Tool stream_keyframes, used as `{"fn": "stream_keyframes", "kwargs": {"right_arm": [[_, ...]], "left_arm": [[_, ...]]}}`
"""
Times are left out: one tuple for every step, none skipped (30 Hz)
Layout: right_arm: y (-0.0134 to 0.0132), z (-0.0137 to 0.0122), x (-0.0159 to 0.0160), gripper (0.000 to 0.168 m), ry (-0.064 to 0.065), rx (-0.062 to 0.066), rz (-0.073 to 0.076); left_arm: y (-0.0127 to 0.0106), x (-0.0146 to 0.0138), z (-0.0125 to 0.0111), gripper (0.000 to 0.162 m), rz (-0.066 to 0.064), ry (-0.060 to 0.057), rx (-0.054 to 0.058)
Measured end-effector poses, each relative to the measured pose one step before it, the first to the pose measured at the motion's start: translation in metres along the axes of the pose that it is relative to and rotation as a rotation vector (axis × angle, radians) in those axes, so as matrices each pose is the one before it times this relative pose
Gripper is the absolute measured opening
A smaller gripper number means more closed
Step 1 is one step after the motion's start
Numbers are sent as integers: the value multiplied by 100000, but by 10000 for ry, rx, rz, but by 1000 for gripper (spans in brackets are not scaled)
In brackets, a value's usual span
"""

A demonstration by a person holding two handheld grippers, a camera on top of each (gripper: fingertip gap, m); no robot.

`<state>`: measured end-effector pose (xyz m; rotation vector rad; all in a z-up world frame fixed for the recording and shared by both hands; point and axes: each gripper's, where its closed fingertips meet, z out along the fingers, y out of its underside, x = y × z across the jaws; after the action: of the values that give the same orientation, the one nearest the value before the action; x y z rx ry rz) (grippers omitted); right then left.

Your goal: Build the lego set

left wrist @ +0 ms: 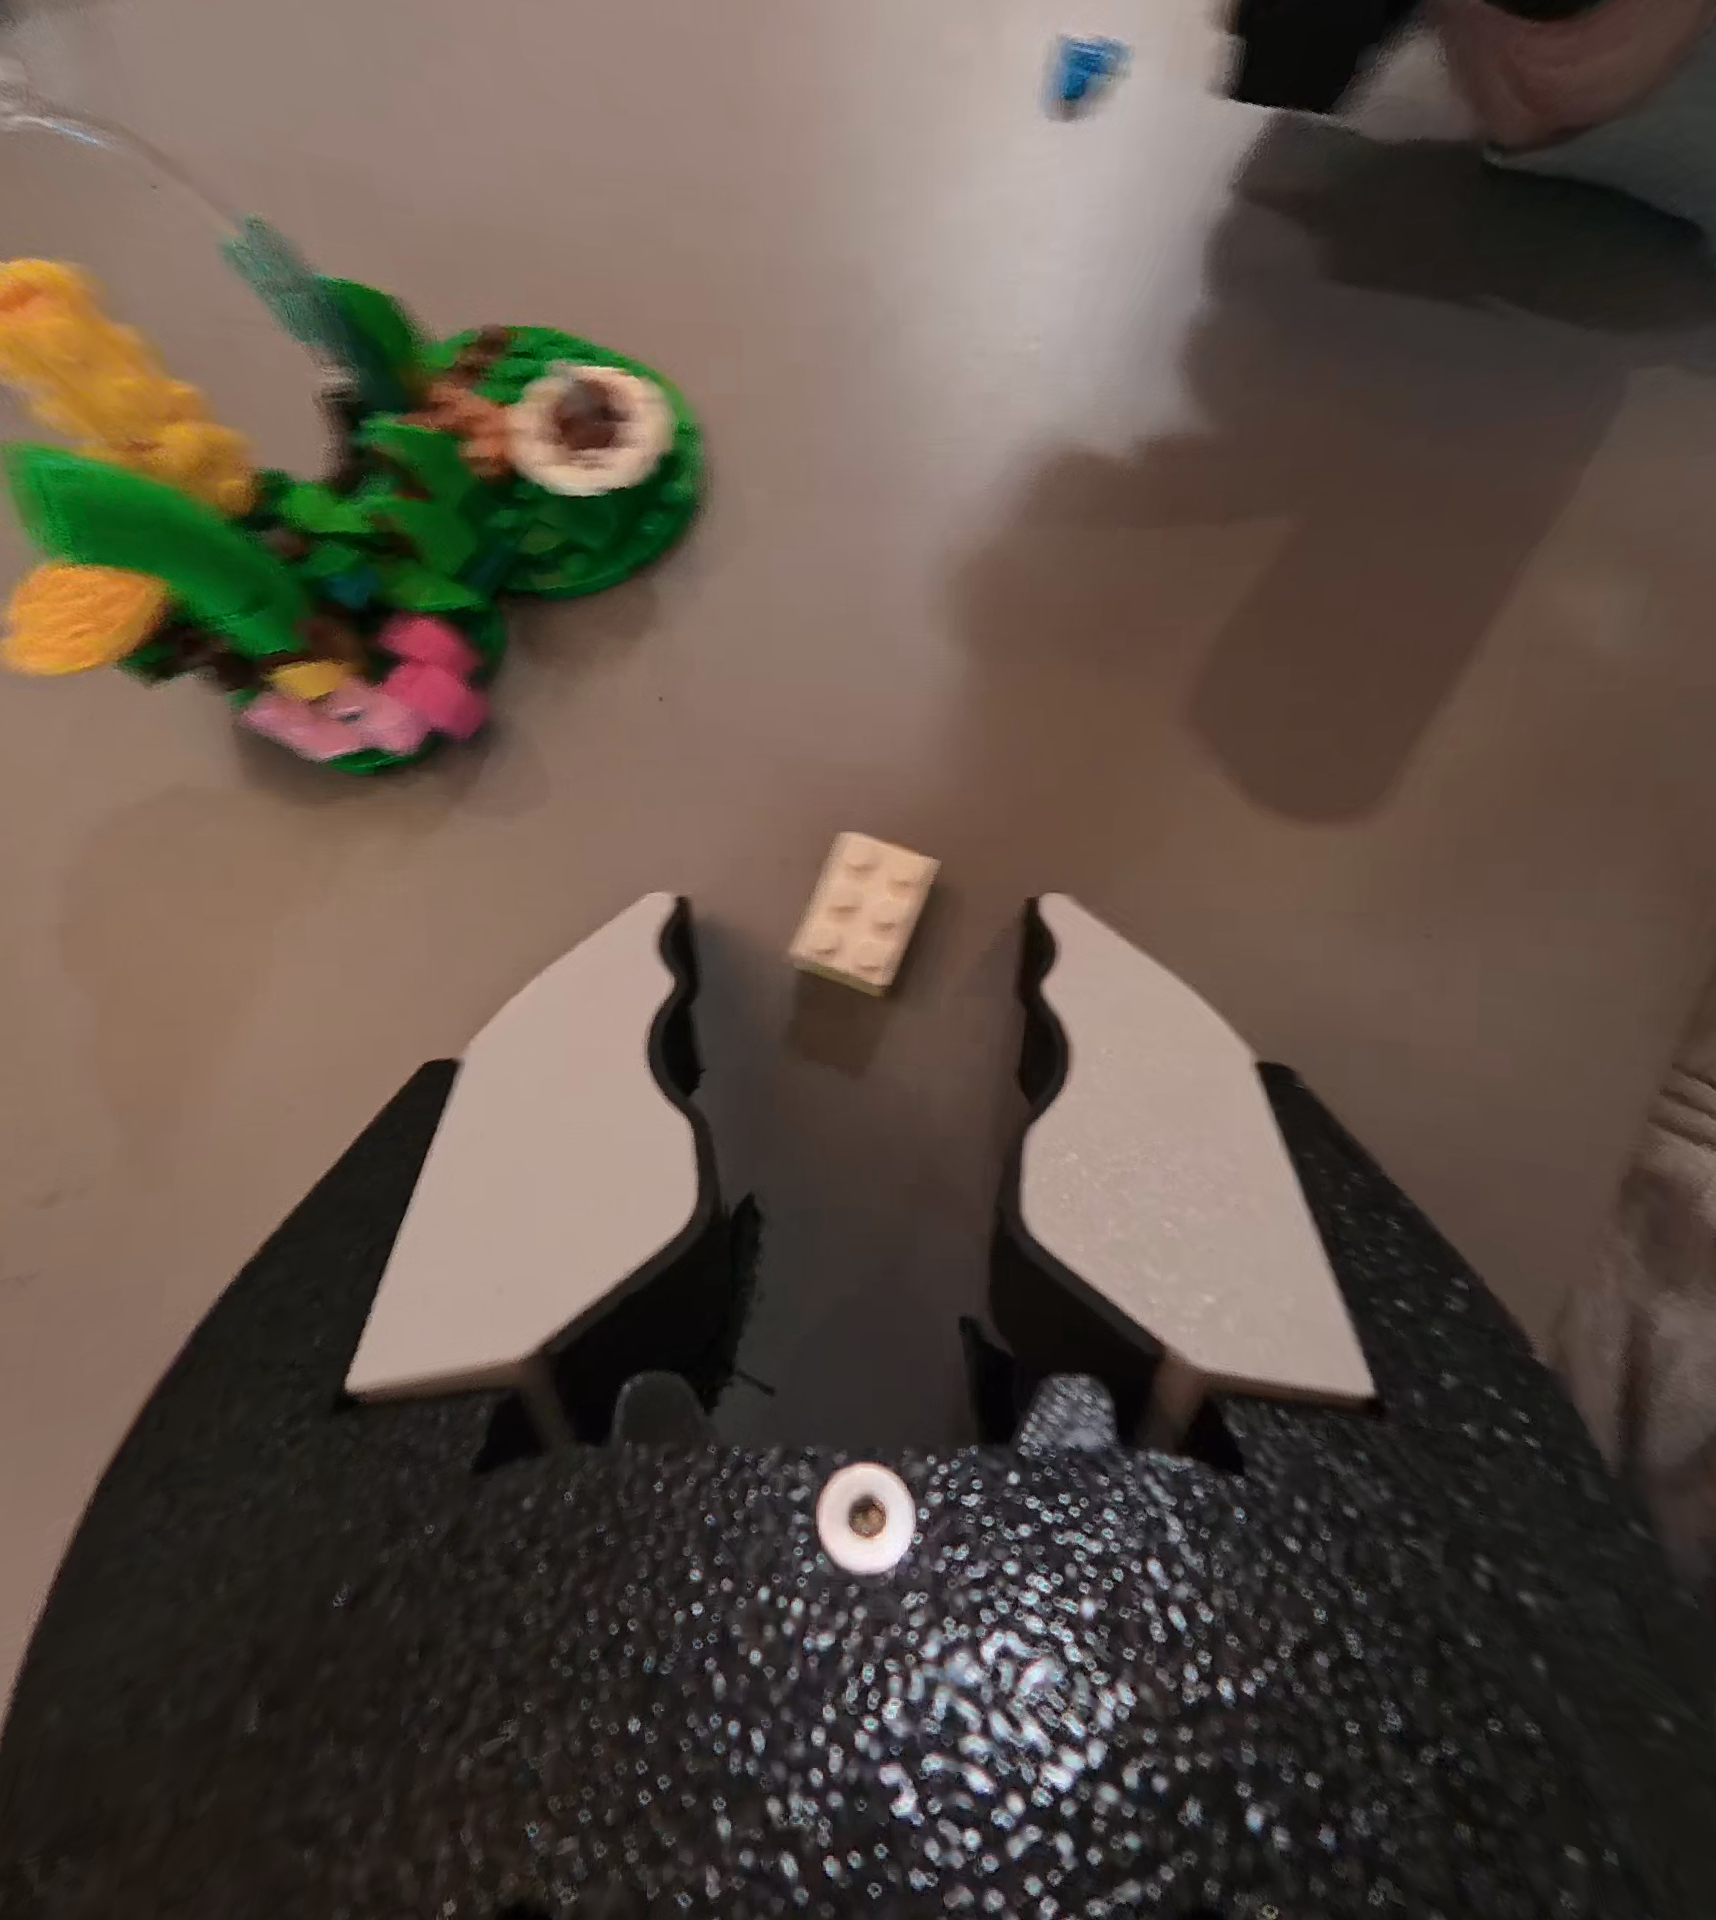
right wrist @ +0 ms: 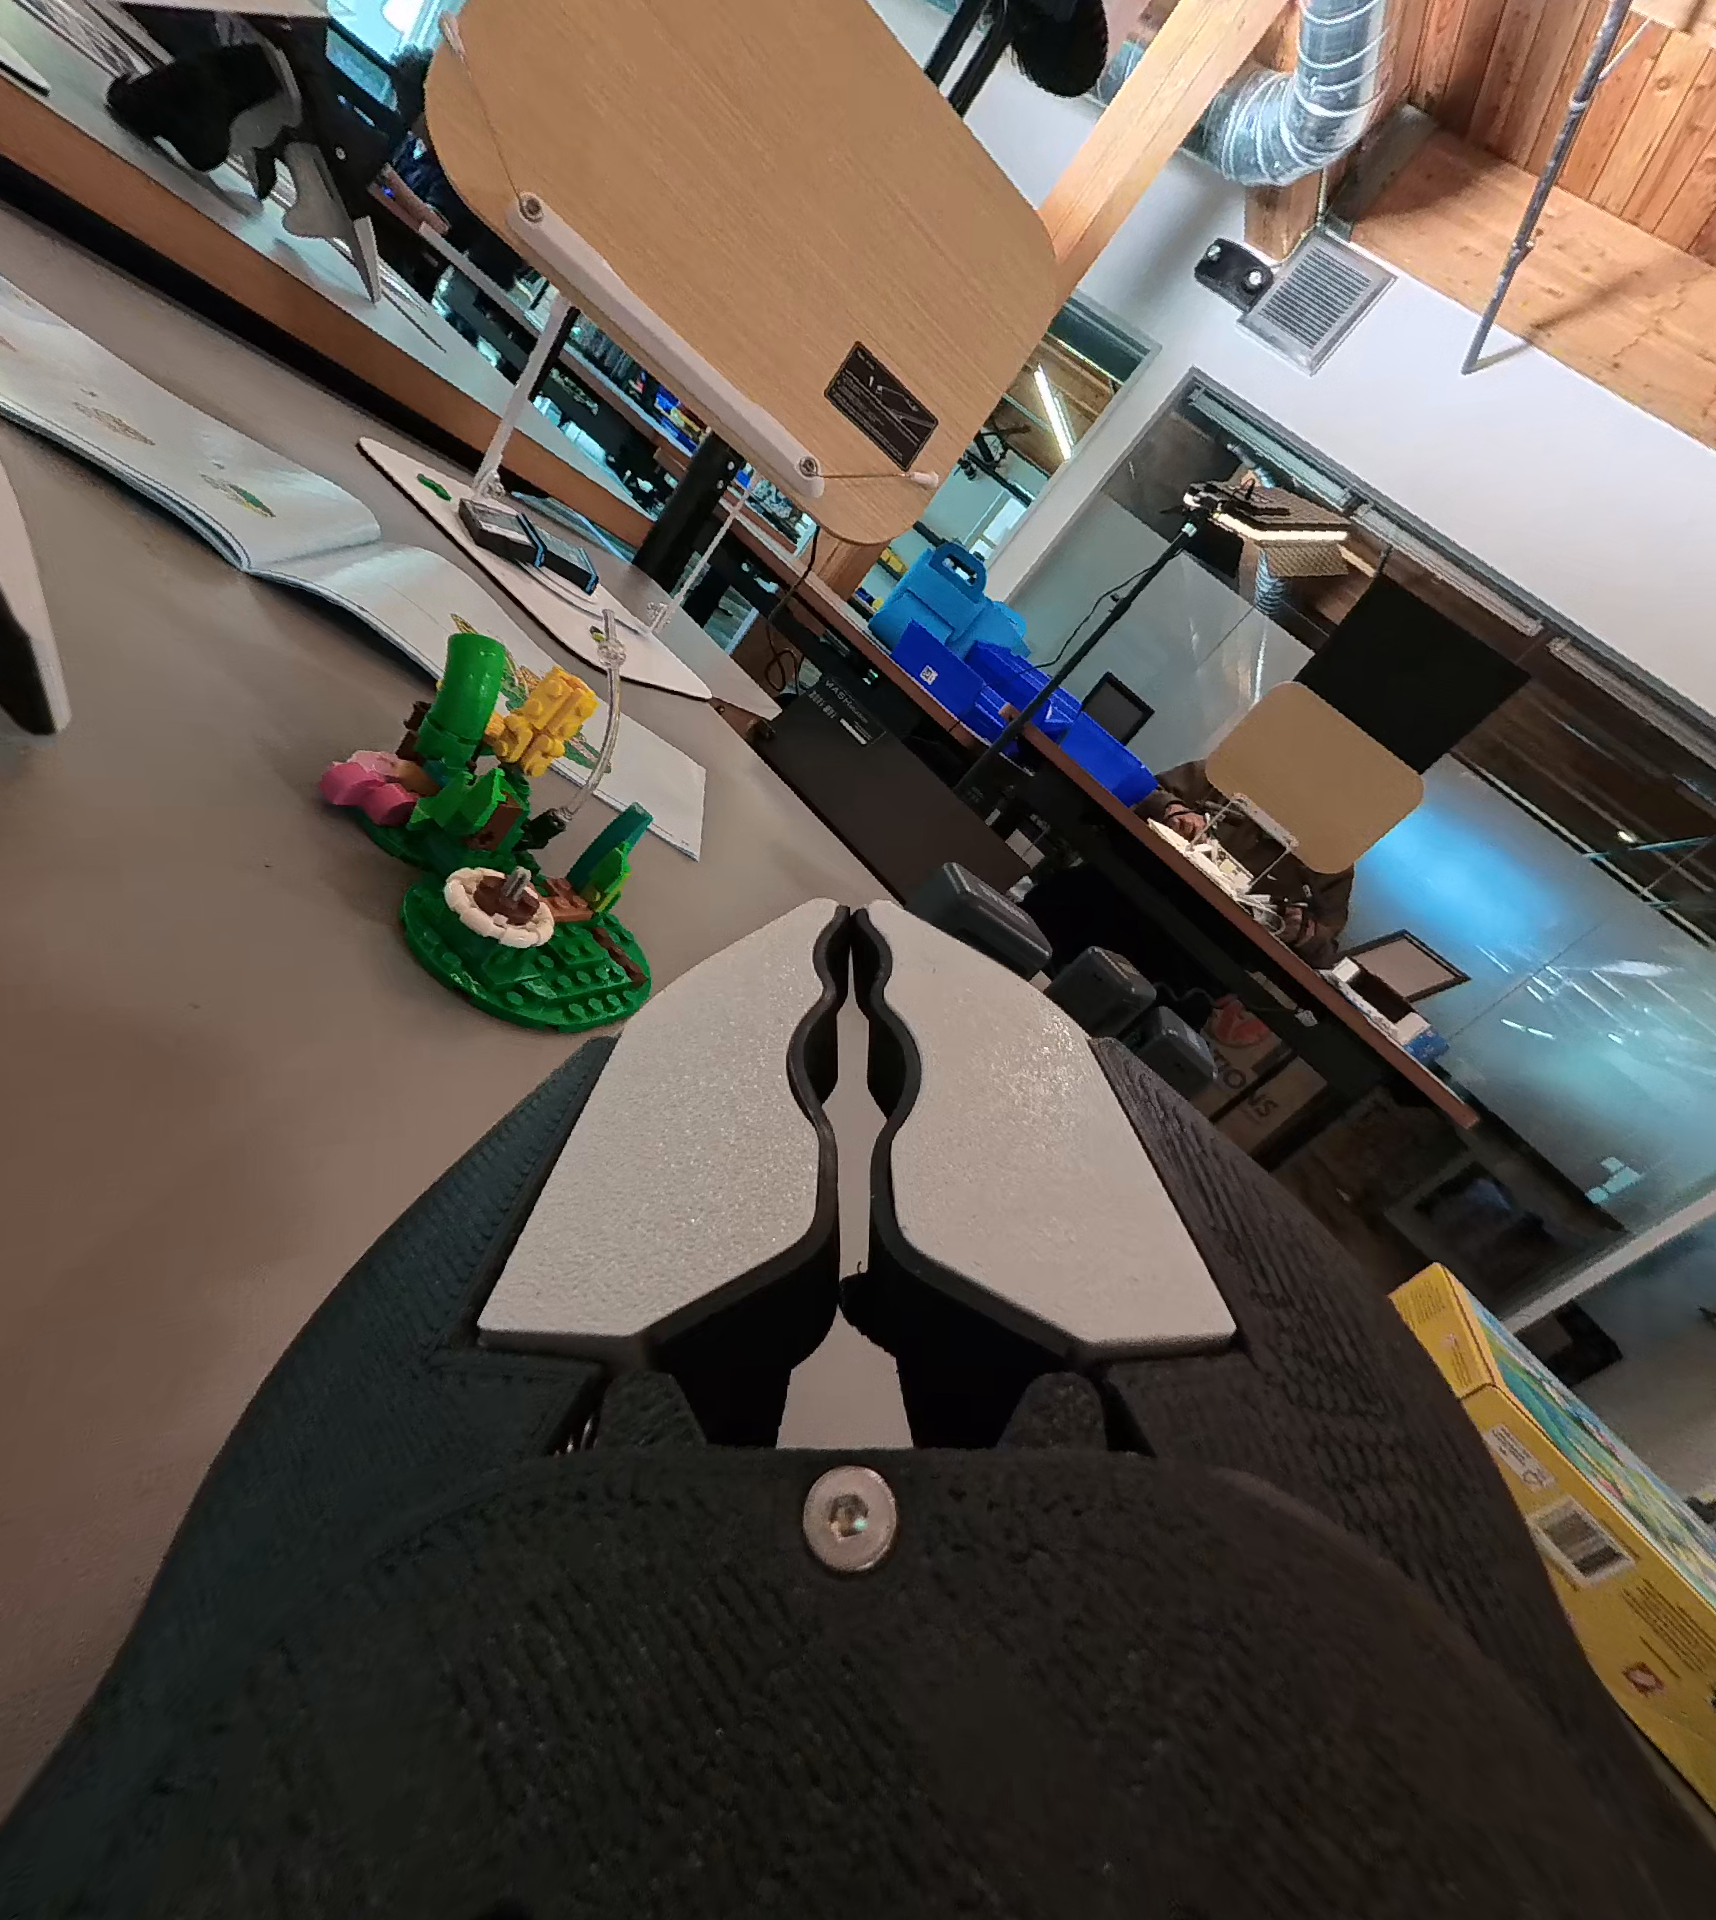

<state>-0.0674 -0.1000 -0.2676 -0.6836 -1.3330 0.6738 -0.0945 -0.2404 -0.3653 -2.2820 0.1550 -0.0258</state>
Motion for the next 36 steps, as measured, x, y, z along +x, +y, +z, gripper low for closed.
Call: {"fn": "stream_keyframes", "kwargs": {"right_arm": [[-34,-16,-11,0,-7,20,-2],[-17,-2,-38,0,-19,14,1],[-24,-7,-38,0,-29,18,4],[-34,-6,-37,0,-16,22,-4],[-32,-12,-24,0,-7,15,-17],[-23,-7,-51,0,-18,10,-20],[-26,-12,-52,0,-25,16,-19],[-38,-9,-57,0,-21,20,-16],[-48,-23,-46,0,-24,26,-15],[-69,-16,-93,0,-42,39,-12],[-81,-31,-103,0,-51,46,-12],[-86,-22,-103,0,-40,47,-24],[-105,-29,-99,0,-37,50,-45],[-120,-26,-131,0,-43,58,-62],[-123,-31,-125,0,-36,50,-78],[-93,-14,-116,0,-24,33,-100],[-69,-15,-124,0,-23,20,-116],[-62,2,-138,0,-32,15,-115],[-49,1,-133,0,-32,14,-100],[-41,2,-98,0,-23,12,-83],[-55,-10,-74,0,-19,19,-69],[-73,-10,-74,0,-22,32,-53],[-102,-29,-83,0,-24,47,-50],[-172,-27,-119,0,-45,92,-66],[-298,-51,-234,0,-108,154,-84],[-321,-38,-330,0,-136,158,-122],[-260,-4,-269,0,-65,80,-198],[-219,14,-259,0,-21,31,-286],[-270,27,-335,0,-55,46,-333],[-313,23,-400,0,-92,63,-318],[-358,51,-461,0,-132,78,-274],[-434,107,-506,1,-188,111,-227],[-537,219,-537,2,-237,140,-194],[-571,360,-556,2,-266,142,-166],[-656,454,-498,2,-230,169,-160],[-745,523,-434,2,-188,199,-181]], "left_arm": [[-47,-377,-43,57,-146,-218,39],[2,-53,-1,54,-70,5,6],[20,3,11,51,-63,54,-18],[20,91,9,48,-34,114,-21],[13,182,9,45,6,160,-13],[24,88,19,42,1,86,-20],[50,29,35,39,-2,26,-40],[-8,-18,5,36,5,-19,6],[10,53,-12,28,19,26,1],[-9,50,-4,23,22,28,-1],[11,41,6,19,18,26,-4],[1,29,1,18,9,12,-2],[7,18,-7,18,9,10,-1],[-10,13,-8,18,16,3,6],[0,46,-4,18,34,6,7],[-12,66,-4,18,54,19,3],[0,66,-3,18,56,11,4],[-15,17,-3,17,38,-12,7],[-3,-2,0,17,18,-23,4],[-19,-1,-22,17,8,-7,17],[-57,-18,-47,17,-6,-8,46],[-101,-63,-77,17,-38,-27,92],[-157,-67,-129,17,-75,-3,138],[-232,1,-203,17,-96,82,209],[-315,10,-272,17,-159,119,287],[-323,161,-341,17,-348,252,313],[-348,226,-349,17,-538,339,248],[-336,237,-333,17,-561,354,173],[-318,246,-335,17,-389,348,149],[-268,87,-332,17,-177,221,130],[-165,-125,-328,17,-66,69,89],[-99,-166,-310,17,-98,30,58],[-125,-41,-263,17,-180,114,71],[-227,56,-198,17,-242,163,110],[-252,68,-101,17,-224,132,105],[-181,12,-29,17,-118,56,63]]}}
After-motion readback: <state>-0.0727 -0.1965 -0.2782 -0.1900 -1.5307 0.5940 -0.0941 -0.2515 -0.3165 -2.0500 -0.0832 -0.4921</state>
